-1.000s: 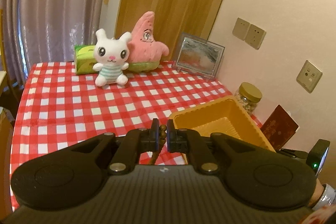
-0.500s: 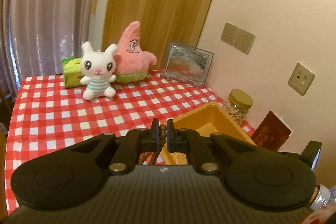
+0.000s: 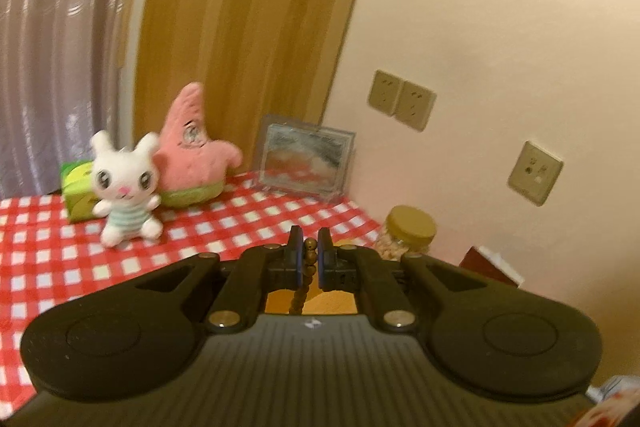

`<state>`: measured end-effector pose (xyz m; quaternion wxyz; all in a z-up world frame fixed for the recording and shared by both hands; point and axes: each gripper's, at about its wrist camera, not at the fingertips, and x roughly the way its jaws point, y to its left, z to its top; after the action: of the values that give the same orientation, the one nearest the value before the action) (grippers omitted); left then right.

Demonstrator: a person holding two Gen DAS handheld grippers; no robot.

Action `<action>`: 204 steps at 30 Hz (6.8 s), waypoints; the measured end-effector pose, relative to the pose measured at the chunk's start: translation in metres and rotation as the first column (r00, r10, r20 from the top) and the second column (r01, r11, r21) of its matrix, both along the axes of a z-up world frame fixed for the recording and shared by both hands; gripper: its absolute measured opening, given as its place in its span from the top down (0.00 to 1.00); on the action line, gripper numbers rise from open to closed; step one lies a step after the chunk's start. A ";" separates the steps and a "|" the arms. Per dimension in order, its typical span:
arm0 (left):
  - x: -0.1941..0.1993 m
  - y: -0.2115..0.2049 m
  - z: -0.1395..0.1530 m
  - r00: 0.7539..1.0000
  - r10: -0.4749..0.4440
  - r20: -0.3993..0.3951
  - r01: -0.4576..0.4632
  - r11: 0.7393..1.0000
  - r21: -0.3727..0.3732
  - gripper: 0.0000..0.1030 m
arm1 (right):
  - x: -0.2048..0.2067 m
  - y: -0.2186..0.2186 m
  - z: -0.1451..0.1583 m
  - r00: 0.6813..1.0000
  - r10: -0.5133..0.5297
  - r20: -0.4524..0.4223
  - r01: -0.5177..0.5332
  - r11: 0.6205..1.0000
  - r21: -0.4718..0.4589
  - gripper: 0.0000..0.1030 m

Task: Organize jewelry
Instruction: 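Lift the strand with the left tool, carry it into the tray, open, then move the open left tool back to the remaining bead strand, then grasp the remaining bead strand with the left tool, then lift the bead strand with the left tool and carry it over the tray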

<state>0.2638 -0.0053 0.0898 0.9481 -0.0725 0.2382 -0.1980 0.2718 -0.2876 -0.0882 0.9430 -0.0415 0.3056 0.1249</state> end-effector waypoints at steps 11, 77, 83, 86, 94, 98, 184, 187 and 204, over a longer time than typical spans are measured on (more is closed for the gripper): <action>0.030 -0.030 -0.008 0.997 -0.070 -0.012 0.070 0.997 -0.010 0.95 | 0.000 -0.006 -0.003 1.000 -0.017 -0.024 0.018 0.999 0.042 0.97; -0.084 0.100 -0.182 0.824 0.347 -0.449 -0.273 0.936 0.222 0.50 | -0.007 -0.003 -0.005 0.998 -0.020 -0.052 0.021 1.000 0.023 0.97; -0.085 0.069 -0.192 0.872 0.243 -0.425 -0.144 0.957 0.252 0.43 | -0.007 -0.003 -0.005 0.998 -0.020 -0.052 0.021 1.000 0.023 0.97; -0.083 0.054 -0.197 0.894 0.198 -0.403 -0.081 0.954 0.288 0.42 | -0.007 -0.003 -0.005 0.998 -0.019 -0.052 0.020 1.000 0.022 0.97; -0.075 0.026 -0.212 0.923 0.110 -0.370 0.044 0.922 0.384 0.40 | -0.007 -0.003 -0.005 0.998 -0.020 -0.052 0.021 1.000 0.022 0.97; -0.074 0.020 -0.217 0.924 0.101 -0.368 0.059 0.915 0.399 0.40 | -0.008 -0.003 -0.005 0.998 -0.020 -0.052 0.021 1.000 0.021 0.97; -0.043 0.050 0.007 0.998 0.058 0.015 -0.060 0.991 0.116 0.93 | -0.008 -0.001 -0.004 0.999 -0.016 -0.044 0.017 1.000 0.025 0.97; -0.037 0.044 0.008 0.999 0.044 0.020 -0.046 0.993 0.112 0.93 | -0.007 -0.001 -0.004 0.999 -0.013 -0.043 0.015 1.000 0.027 0.97; -0.004 -0.025 0.036 0.978 -0.162 0.129 0.158 0.987 0.037 0.93 | -0.004 -0.002 -0.006 0.999 -0.015 -0.047 0.017 0.999 0.038 0.97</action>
<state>0.2593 -0.0298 0.1255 0.9436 -0.0272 0.1827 -0.2747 0.2674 -0.2893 -0.0938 0.9372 -0.0178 0.3256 0.1240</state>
